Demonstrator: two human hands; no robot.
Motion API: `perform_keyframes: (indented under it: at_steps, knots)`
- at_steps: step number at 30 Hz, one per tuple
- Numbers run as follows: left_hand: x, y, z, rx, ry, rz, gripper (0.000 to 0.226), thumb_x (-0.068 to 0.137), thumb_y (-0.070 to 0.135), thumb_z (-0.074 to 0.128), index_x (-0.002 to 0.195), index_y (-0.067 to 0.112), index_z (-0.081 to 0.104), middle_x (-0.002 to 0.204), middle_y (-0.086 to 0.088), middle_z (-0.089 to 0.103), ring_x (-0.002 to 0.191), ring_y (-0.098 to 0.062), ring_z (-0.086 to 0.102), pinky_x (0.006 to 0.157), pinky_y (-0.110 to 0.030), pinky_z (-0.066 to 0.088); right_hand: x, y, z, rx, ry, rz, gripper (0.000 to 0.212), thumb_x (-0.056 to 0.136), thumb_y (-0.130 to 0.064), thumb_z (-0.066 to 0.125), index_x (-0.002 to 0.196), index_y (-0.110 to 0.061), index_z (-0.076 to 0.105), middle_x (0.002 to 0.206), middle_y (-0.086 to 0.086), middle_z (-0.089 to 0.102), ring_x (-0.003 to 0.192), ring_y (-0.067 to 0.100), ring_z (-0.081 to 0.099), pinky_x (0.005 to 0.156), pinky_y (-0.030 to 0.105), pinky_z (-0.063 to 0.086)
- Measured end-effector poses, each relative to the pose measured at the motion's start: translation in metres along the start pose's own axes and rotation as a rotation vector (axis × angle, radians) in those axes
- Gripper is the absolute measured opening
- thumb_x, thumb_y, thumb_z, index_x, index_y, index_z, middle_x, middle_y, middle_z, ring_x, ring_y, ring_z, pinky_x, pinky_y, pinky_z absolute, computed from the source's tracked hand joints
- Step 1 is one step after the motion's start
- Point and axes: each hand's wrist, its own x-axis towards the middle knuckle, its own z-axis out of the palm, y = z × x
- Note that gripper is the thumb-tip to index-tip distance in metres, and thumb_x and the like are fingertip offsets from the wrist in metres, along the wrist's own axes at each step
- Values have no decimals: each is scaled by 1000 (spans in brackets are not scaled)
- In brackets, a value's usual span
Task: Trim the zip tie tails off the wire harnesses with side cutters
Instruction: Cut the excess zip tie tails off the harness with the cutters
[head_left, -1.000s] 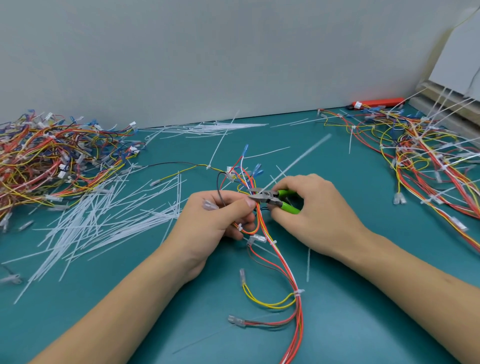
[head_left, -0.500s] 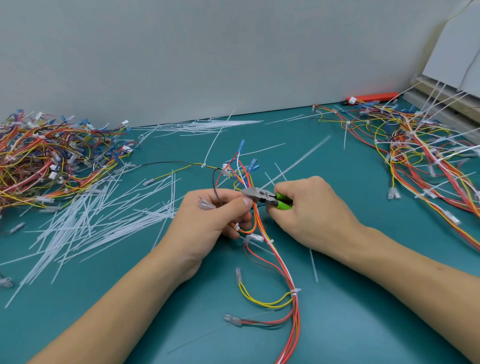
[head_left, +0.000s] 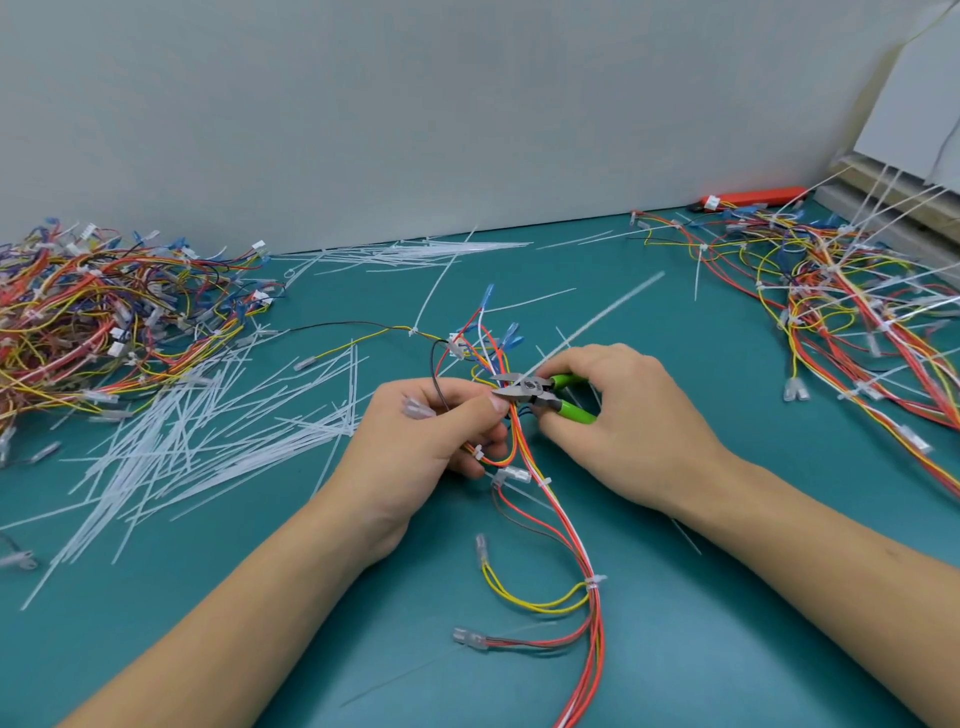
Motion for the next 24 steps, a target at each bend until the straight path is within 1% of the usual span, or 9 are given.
perform_keyframes:
  at_steps: [4, 8, 15, 18, 21, 24]
  knots:
    - [0, 0, 0, 9, -7, 5, 14, 92, 9, 70, 79, 9, 75, 69, -11, 67, 58, -16, 62, 49, -20, 47, 1, 1, 1, 7, 11, -22, 19, 84, -29, 72, 103, -30, 73, 96, -12, 71, 97, 17, 58, 92, 45, 48]
    - [0, 0, 1, 28, -14, 14, 18, 92, 8, 69, 75, 11, 74, 67, -8, 65, 57, -16, 61, 49, -21, 46, 0, 2, 1, 33, 33, -34, 17, 84, -29, 73, 100, -30, 74, 93, -13, 71, 96, 17, 58, 92, 45, 48]
    - [0, 0, 2, 37, -15, 20, 15, 92, 9, 70, 77, 8, 72, 67, -8, 64, 57, -17, 60, 49, -20, 46, 1, 3, 2, 0, 11, -47, 10, 84, -30, 71, 94, -28, 71, 85, -12, 67, 89, 18, 56, 87, 45, 48]
    - [0, 0, 2, 32, -6, 23, 18, 92, 8, 70, 75, 12, 75, 67, -8, 65, 57, -16, 61, 49, -20, 46, 1, 3, 2, -13, 15, -42, 7, 83, -29, 69, 90, -27, 71, 81, -11, 65, 86, 19, 55, 83, 44, 49]
    - [0, 0, 1, 18, -2, 18, 22, 92, 8, 70, 73, 15, 76, 67, -7, 66, 58, -15, 62, 49, -20, 46, 1, 3, 2, -21, 8, -37, 7, 83, -30, 68, 89, -26, 70, 80, -10, 65, 85, 20, 56, 83, 44, 49]
    - [0, 0, 1, 26, -10, 16, 17, 92, 8, 70, 76, 12, 75, 67, -8, 66, 58, -15, 61, 49, -21, 46, 1, 2, 1, -23, 7, -45, 6, 83, -32, 69, 85, -26, 68, 73, -10, 62, 79, 18, 54, 76, 40, 47]
